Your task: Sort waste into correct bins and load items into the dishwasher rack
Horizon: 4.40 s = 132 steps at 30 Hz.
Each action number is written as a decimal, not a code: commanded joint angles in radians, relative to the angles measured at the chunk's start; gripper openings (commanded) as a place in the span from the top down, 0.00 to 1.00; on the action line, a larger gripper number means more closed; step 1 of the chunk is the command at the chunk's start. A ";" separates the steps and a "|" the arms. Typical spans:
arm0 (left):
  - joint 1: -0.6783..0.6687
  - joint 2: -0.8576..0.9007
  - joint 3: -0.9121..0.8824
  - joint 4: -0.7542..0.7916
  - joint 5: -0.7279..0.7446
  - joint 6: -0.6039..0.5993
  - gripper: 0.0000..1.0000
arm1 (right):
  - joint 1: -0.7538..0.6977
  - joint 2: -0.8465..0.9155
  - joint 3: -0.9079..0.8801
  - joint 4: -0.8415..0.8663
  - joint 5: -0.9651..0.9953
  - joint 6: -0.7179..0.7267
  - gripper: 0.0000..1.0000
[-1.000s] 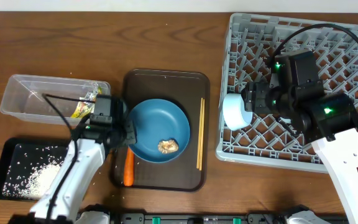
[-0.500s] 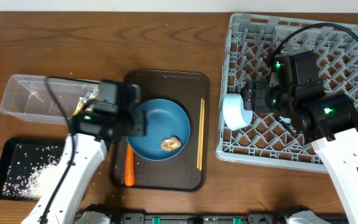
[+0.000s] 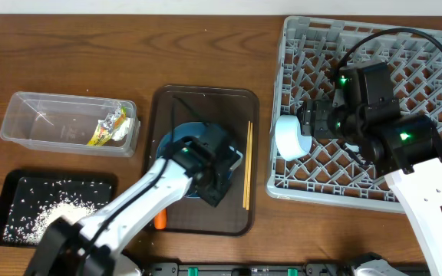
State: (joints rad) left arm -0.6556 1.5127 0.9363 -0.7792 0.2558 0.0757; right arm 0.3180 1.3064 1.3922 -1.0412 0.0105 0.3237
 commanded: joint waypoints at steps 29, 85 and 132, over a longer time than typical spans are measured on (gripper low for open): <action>0.060 -0.245 0.078 0.032 -0.146 -0.292 0.93 | -0.003 -0.002 0.005 0.005 0.016 -0.018 0.18; 0.074 0.066 0.209 -0.061 -0.082 -0.298 0.94 | -0.004 -0.002 0.005 0.042 0.041 -0.018 0.17; 1.603 -0.644 0.068 -0.219 0.779 0.008 0.94 | -0.003 -0.003 0.005 0.057 0.042 -0.014 0.15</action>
State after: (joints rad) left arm 0.8440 0.8902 0.9958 -0.9916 0.8680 -0.0418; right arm 0.3180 1.3064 1.3922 -0.9821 0.0414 0.3210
